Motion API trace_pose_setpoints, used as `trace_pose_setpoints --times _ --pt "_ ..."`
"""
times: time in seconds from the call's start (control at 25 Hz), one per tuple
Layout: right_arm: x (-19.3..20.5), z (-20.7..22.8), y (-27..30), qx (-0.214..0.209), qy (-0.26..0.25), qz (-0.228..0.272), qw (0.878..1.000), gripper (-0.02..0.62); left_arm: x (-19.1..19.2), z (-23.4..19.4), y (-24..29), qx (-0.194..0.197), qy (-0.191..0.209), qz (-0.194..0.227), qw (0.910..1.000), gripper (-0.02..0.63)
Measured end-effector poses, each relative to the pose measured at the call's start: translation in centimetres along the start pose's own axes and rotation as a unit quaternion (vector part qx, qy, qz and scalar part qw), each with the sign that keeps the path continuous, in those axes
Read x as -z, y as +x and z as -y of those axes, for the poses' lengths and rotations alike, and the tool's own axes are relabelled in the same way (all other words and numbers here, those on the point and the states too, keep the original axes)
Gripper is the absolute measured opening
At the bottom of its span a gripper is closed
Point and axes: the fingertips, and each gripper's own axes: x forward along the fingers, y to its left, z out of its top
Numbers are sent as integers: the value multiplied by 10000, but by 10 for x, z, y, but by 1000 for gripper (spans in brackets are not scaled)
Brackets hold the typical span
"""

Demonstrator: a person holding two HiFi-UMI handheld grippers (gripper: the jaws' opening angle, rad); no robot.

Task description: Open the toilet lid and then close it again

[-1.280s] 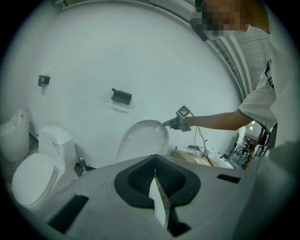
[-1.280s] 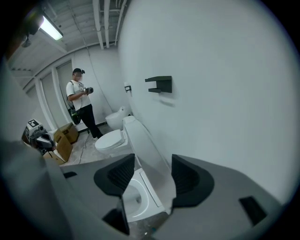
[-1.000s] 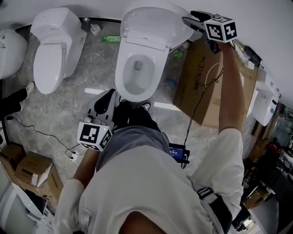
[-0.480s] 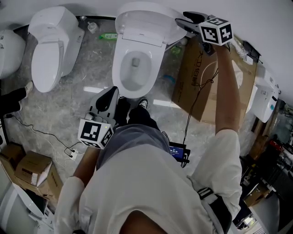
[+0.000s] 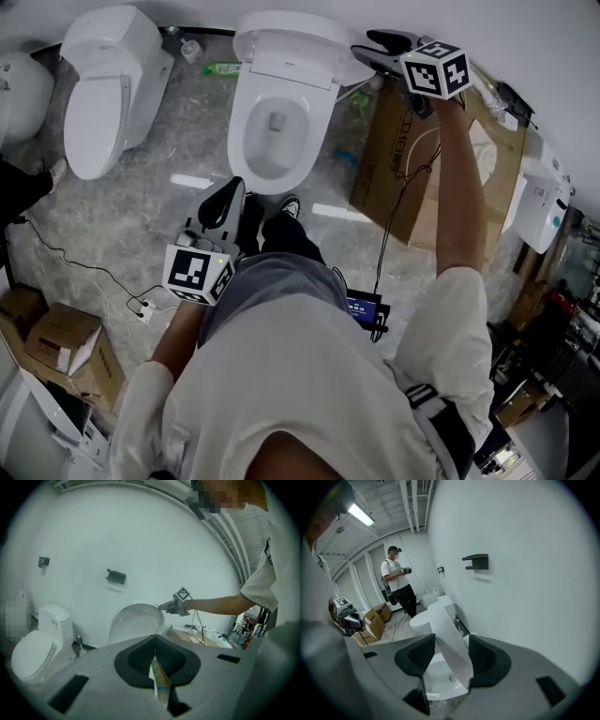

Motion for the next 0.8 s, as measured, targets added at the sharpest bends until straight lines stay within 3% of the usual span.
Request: trace_pose_setpoints --times 0.8 --pt "32 -41 -2 -157 -140 124 9997 219 22 35 -29 -257 -57 76 9996 8"
